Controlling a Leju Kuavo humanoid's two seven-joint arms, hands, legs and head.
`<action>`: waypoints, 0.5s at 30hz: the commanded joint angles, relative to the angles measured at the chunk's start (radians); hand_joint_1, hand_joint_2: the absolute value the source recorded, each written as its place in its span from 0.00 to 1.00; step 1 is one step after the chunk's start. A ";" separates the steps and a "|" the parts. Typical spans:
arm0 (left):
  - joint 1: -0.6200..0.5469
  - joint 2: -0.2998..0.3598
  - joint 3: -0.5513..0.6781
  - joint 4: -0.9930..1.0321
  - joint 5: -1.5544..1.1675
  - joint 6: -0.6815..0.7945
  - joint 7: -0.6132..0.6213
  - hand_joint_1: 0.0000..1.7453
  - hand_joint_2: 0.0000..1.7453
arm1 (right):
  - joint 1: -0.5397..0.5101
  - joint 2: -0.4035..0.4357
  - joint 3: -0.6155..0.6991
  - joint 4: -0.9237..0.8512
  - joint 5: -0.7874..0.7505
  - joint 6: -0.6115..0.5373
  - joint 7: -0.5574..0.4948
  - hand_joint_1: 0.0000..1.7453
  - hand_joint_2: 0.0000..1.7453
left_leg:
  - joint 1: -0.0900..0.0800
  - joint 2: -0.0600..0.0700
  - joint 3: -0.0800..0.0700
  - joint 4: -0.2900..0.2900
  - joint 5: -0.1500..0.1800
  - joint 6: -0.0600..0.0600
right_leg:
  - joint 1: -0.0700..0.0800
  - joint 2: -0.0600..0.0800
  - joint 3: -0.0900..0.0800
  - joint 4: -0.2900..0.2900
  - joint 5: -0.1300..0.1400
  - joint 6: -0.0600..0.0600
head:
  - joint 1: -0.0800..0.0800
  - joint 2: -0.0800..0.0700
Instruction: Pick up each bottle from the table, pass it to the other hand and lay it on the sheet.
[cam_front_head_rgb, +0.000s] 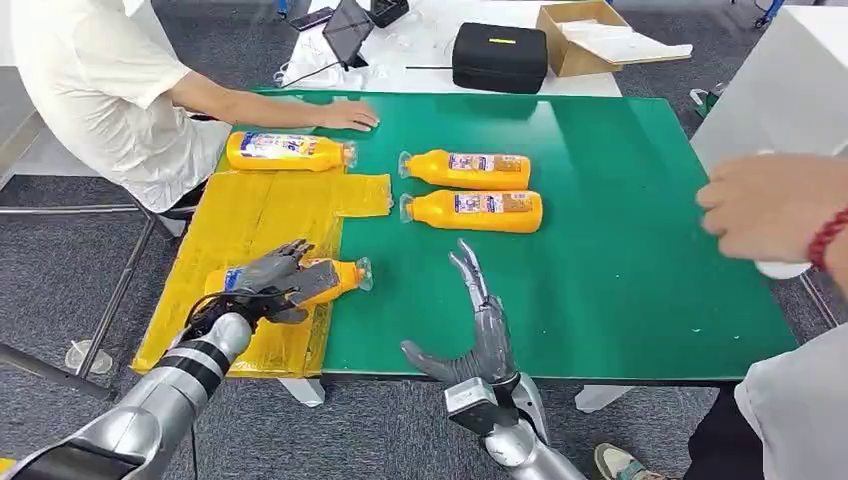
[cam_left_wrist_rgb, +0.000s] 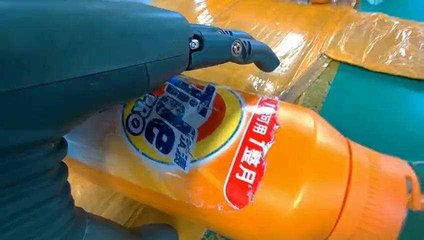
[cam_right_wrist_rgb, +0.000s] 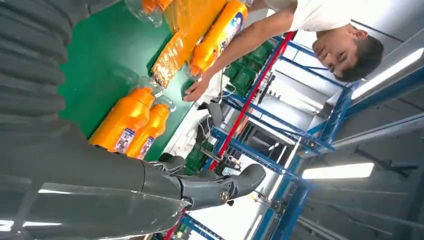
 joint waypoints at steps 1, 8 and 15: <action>0.063 -0.022 0.006 -0.032 -0.008 0.131 -0.049 0.00 1.00 | -0.009 -0.012 0.008 0.038 -0.001 -0.002 0.001 0.00 1.00 | 0.000 0.002 0.003 -0.001 -0.001 0.000 | 0.000 0.003 0.002 -0.001 0.000 -0.001 | 0.000 0.000; 0.171 -0.021 -0.084 -0.342 0.061 0.051 -0.118 0.00 1.00 | 0.023 -0.024 -0.007 -0.007 0.008 -0.006 0.001 0.00 1.00 | 0.001 -0.002 0.002 0.001 -0.002 0.000 | 0.001 -0.002 0.003 0.000 -0.002 -0.002 | 0.000 0.000; 0.190 0.000 -0.122 -0.419 0.173 -0.054 -0.202 0.00 1.00 | 0.018 -0.027 0.001 -0.004 0.015 -0.010 0.001 0.00 1.00 | 0.000 -0.001 -0.005 0.001 0.000 0.000 | 0.000 0.000 -0.004 0.000 -0.001 -0.001 | 0.000 0.000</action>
